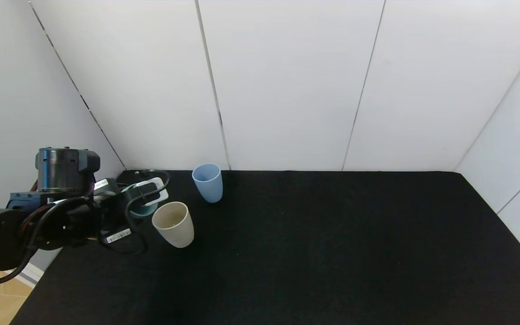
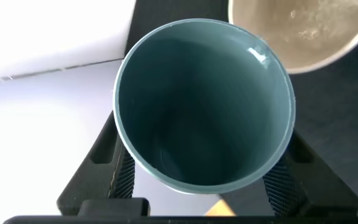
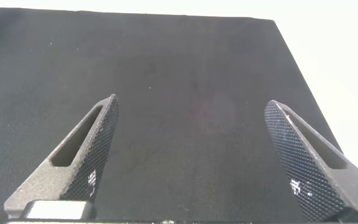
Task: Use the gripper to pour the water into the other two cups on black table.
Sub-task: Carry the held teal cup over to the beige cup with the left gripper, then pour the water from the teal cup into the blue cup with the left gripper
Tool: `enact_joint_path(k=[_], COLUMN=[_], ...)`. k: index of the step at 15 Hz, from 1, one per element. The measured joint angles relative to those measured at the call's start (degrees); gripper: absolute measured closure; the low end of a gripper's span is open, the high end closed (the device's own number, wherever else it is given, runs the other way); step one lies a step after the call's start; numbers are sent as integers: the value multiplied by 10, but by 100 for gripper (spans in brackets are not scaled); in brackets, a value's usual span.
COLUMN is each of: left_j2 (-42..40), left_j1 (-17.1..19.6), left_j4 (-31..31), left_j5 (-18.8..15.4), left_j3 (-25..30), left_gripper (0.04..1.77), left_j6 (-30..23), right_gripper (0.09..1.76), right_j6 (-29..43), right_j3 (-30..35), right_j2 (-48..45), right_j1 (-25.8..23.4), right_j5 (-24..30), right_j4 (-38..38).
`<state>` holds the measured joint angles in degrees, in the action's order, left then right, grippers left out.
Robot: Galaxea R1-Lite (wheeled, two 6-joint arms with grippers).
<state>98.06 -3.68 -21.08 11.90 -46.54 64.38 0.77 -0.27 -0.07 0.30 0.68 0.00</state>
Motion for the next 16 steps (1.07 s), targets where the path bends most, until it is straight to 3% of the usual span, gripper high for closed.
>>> enact_joint_path(k=[8, 13, 16], left_j2=[-4, 12, 44], left_j1=[31, 34, 22], left_j4=[17, 126, 159], left_j5=[-60, -86, -91], left_j3=[-31, -146, -228], left_gripper=[66, 66, 66], left_j6=[-128, -172, -195], right_gripper=[14, 14, 14], right_j6=[0, 0, 0], right_j3=[0, 0, 0], right_j2=[0, 0, 0], right_j1=[0, 0, 0], right_j5=[0, 0, 0], right_j4=[0, 0, 0])
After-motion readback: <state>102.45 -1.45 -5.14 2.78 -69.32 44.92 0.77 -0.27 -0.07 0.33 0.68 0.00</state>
